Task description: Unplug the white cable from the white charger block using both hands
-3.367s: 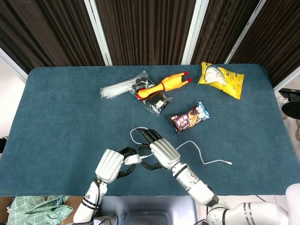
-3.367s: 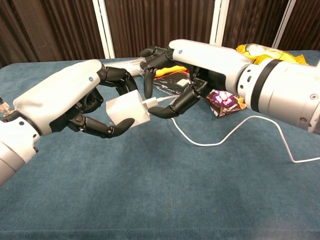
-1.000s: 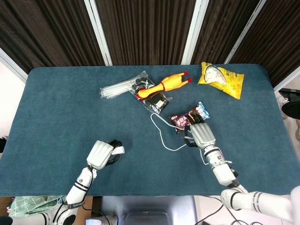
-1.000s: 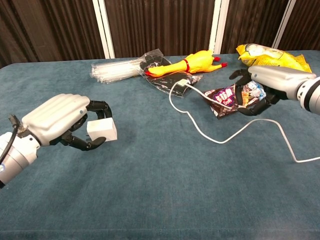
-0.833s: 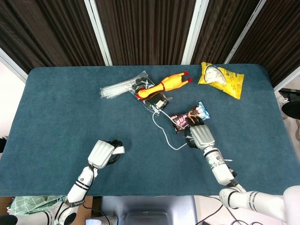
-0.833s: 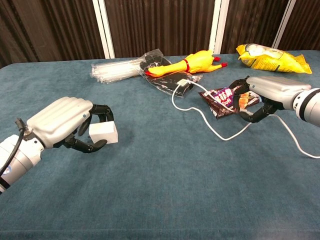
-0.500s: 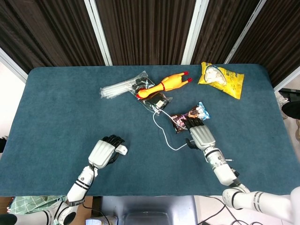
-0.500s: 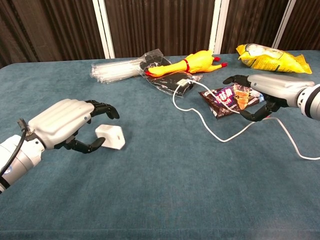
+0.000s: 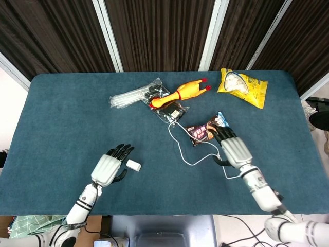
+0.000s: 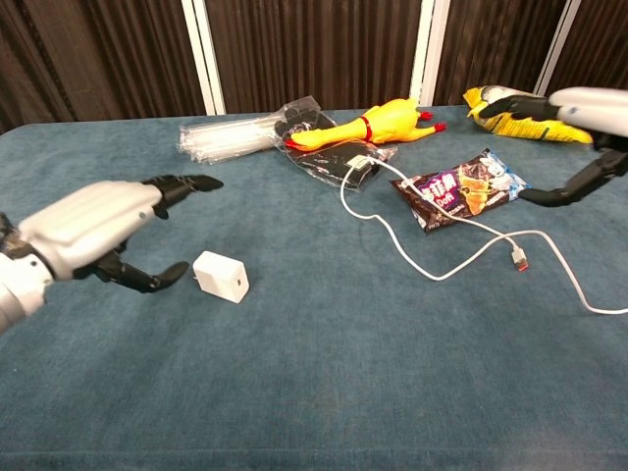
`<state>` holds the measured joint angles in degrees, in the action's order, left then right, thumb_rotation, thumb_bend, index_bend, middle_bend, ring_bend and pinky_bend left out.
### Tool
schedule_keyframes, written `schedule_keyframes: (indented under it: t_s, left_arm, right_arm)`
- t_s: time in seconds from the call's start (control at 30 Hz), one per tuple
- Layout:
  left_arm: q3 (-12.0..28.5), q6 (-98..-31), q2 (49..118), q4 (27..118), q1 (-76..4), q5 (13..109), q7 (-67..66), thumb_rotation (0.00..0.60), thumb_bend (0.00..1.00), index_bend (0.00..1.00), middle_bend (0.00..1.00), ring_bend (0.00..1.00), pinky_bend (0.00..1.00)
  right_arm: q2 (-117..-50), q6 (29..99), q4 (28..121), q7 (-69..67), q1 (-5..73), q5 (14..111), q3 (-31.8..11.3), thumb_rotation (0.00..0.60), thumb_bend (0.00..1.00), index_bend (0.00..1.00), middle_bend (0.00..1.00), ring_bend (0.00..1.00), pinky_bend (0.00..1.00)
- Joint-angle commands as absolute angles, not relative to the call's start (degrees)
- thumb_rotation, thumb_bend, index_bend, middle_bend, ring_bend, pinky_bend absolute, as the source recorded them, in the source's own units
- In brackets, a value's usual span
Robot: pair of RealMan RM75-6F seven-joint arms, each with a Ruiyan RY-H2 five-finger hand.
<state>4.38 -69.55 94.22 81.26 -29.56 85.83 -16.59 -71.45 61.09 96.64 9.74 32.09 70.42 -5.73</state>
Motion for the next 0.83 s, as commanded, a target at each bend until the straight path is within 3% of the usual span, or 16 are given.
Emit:
schedule_keyframes:
  t_s: [0.03,0.2,0.37,0.47,0.63,0.83]
  left_arm:
    - [2.94,-74.05,87.25,87.68,-27.07,88.93,-12.22,0.600,0.41,0.05,0.06,0.07,0.25]
    - [-2.15,-80.89,75.51,92.39,-21.56,93.33,0.09,0.600,0.41,0.01,0.04,0.03,0.16]
    - [-7.10,-86.37,67.58,90.53,-15.49,94.61,10.48,0.600,0.41,0.00,0.00,0.00,0.12]
    - [-8.62,-89.46,66.07,87.57,-11.78,93.75,16.17,0.600,0.42,0.00,0.00,0.00,0.12]
    - [-8.98,-93.50,63.38,88.05,-8.80,95.26,14.04,0.600,0.41,0.00,0.00,0.00,0.12]
    - [-7.88,-91.21,62.96,87.13,-8.72,93.89,15.27,0.600,0.41,0.00,0.00,0.00,0.11]
  right_arm:
    - [-63.36,66.67,102.90,7.23,26.57,75.96,-2.11,0.600,0.38,0.00,0.00,0.00,0.00]
    - [-56.25,78.87,104.35,6.10,16.55,82.01,2.92,0.600,0.34,0.00,0.00,0.00,0.00]
    - [-59.46,91.72,97.92,6.28,6.07,83.13,5.03,0.600,0.32,0.00,0.00,0.00,0.00]
    - [-62.09,95.84,94.47,4.19,2.62,81.53,3.70,0.600,0.30,0.00,0.00,0.00,0.00]
    - [-61.75,97.00,93.41,1.17,1.37,80.71,1.41,0.600,0.26,0.00,0.00,0.00,0.00]
    - [-60.72,96.56,93.05,-0.95,0.49,83.28,1.42,0.600,0.26,0.00,0.00,0.00,0.00]
